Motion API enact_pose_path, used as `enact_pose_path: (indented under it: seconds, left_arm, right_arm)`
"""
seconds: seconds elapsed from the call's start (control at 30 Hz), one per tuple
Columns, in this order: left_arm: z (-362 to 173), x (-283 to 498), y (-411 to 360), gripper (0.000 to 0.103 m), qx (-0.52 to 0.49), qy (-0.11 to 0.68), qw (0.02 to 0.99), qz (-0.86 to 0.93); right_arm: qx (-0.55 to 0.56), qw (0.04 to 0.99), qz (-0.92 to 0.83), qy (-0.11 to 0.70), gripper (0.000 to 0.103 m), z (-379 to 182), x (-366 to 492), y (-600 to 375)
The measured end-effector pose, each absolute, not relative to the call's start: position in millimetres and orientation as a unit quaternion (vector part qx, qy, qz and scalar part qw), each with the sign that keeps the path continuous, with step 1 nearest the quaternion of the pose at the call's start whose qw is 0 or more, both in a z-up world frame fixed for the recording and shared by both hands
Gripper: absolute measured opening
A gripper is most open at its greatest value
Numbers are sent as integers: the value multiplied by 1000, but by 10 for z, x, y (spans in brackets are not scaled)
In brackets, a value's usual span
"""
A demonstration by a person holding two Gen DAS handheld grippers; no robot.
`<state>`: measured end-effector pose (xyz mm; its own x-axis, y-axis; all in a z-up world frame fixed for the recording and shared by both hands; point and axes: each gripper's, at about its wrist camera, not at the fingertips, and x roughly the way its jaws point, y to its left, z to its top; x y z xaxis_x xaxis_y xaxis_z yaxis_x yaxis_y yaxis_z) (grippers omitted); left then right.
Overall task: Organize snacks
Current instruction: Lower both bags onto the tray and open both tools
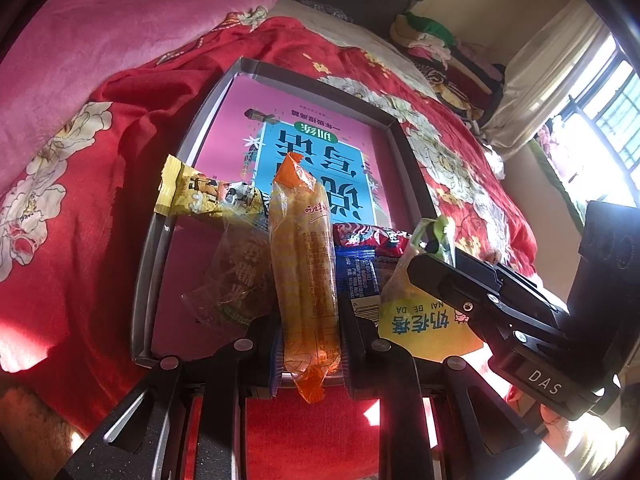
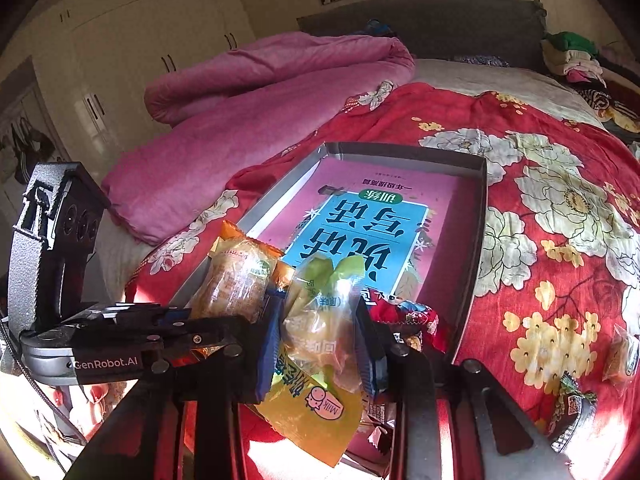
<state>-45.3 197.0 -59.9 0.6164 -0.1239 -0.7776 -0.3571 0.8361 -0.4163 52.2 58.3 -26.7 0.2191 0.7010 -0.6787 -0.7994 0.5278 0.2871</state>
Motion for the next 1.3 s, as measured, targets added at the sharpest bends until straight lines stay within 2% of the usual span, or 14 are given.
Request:
enact_pose_path:
  seconds: [0.67, 0.9, 1.17, 1.3]
  left_arm:
    - [-587, -413, 2011, 24, -271, 410, 868, 73]
    - [-574, -397, 2013, 25, -266, 401, 873, 77]
    - [-499, -442, 2039, 37, -267, 383, 881, 79]
    - [-442, -479, 2069, 45, -266, 369, 886, 87]
  right_arm:
    - [-75, 790, 475, 379, 35, -215, 494, 490]
    - [-65, 802, 471, 362, 45, -124, 509, 372]
    - [-54, 814, 456, 356, 48, -56, 532, 230]
    - [-54, 820, 448, 353, 53, -34, 543, 136]
